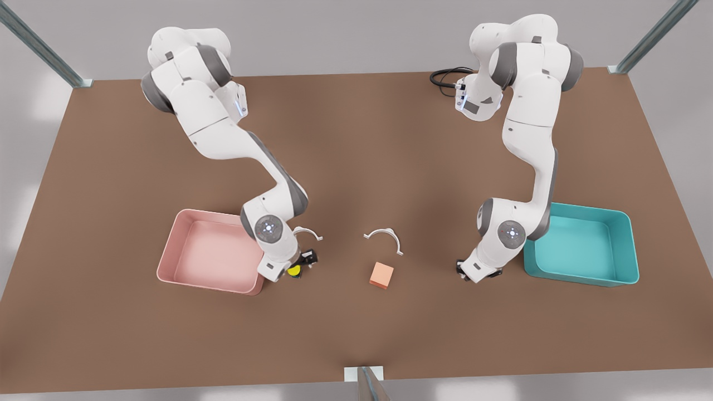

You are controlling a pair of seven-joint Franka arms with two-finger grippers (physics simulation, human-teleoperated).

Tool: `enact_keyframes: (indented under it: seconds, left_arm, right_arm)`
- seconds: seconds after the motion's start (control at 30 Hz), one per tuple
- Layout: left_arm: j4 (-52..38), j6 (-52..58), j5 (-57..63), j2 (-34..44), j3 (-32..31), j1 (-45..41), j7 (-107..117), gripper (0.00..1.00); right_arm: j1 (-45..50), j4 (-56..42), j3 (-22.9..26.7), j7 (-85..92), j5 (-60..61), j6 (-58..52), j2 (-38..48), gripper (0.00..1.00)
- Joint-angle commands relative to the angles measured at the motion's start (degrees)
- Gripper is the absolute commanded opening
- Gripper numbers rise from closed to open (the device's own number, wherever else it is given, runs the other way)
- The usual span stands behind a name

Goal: Place the red button in the blue storage box with the left arm, and place the yellow button in the pink storage box with the right arm

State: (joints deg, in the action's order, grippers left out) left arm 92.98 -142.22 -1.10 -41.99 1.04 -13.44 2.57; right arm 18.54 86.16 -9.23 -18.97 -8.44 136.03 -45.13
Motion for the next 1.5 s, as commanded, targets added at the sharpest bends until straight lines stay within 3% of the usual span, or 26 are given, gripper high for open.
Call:
enact_keyframes:
  seconds: [0.0, 0.17, 0.3, 0.43, 0.5, 0.73, 0.77, 0.8, 0.83, 0.87, 1.0, 1.1, 1.2, 1.3, 1.37, 1.47]
  left_arm:
    - [0.01, -0.34, -0.05, 0.06, 0.01, 0.0, 0.42, 0.5]
    - [0.01, 0.27, -0.05, 0.67, 0.1, 0.08, 0.42, 0.45]
    - [0.01, 8.0, -0.05, 6.12, 1.68, 0.17, -2.04, 0.43]
    - [0.45, 19.0, -0.31, 13.07, 2.03, 8.43, -18.47, 0.43]
    - [3.7, 19.0, -1.63, 15.0, 1.95, 13.09, -27.87, 0.43]
    - [14.51, 13.46, -9.36, 17.29, 1.95, 23.64, -53.11, 0.43]
    - [15.04, 13.28, -9.45, 16.94, 2.03, 23.64, -53.11, 0.84]
    - [14.95, 13.11, -10.68, 15.71, 2.03, 23.64, -53.02, 1.0]
    - [14.69, 13.19, -10.68, 15.79, 2.03, 23.55, -53.02, 1.0]
    - [14.78, 13.46, -10.68, 16.14, 2.03, 23.55, -53.02, 1.0]
    - [13.99, 21.01, -8.58, 24.05, 2.03, 21.62, -46.35, 1.0]
    - [2.56, 30.86, -6.46, 23.79, 1.86, 15.38, -25.52, 1.0]
    - [-6.4, 40.61, -5.33, 24.32, 1.86, 12.22, -8.64, 1.0]
    - [-7.37, 53.18, -0.66, 34.15, 2.03, 10.98, -6.7, 1.0]
    - [-4.82, 53.98, -0.75, 37.86, 2.03, 10.81, -6.7, 1.0]
    - [-6.49, 53.54, -0.93, 36.71, 1.95, 10.54, -6.7, 1.0]
  right_arm:
    - [-0.17, 1.73, 0.01, -4.33, -0.08, 5.65, -0.05, 1.0]
    - [-0.43, 3.14, 0.01, -4.24, -0.17, 11.97, -0.48, 1.0]
    - [-0.52, 2.7, 0.09, -4.5, -0.08, 14.35, -1.36, 1.0]
    - [-0.43, 1.64, 0.45, -4.32, -0.17, 14.7, -2.33, 0.98]
    - [-0.26, 2.08, 0.45, -4.41, -0.17, 14.7, -2.68, 0.93]
    - [-0.43, 4.46, 0.53, -4.41, -0.26, 14.61, -3.03, 0.93]
    - [-0.43, 4.46, 0.53, -4.5, -0.26, 14.61, -3.03, 0.87]
    - [-0.43, 4.54, 0.53, -4.5, -0.26, 14.61, -3.03, 0.84]
    - [-0.43, 4.54, 0.53, -4.5, -0.26, 14.61, -3.03, 0.83]
    - [-0.43, 4.54, 0.53, -4.5, -0.26, 14.53, -2.95, 0.73]
    - [-0.52, 3.76, 0.62, -4.32, -0.26, 14.35, -2.59, 0.53]
    - [-0.43, 2.96, 0.62, -4.24, -0.26, 13.82, -2.51, 0.34]
    - [-1.22, 2.61, 0.53, -3.89, -0.26, 7.94, 3.02, 0.35]
    - [-3.76, 5.15, 0.09, -3.45, -0.26, 1.26, 11.11, 0.38]
    - [-6.58, 12.27, 0.01, -2.04, -0.26, 0.73, 16.74, 0.38]
    - [-11.68, 20.09, 0.01, 3.93, -0.43, 3.45, 20.08, 0.38]
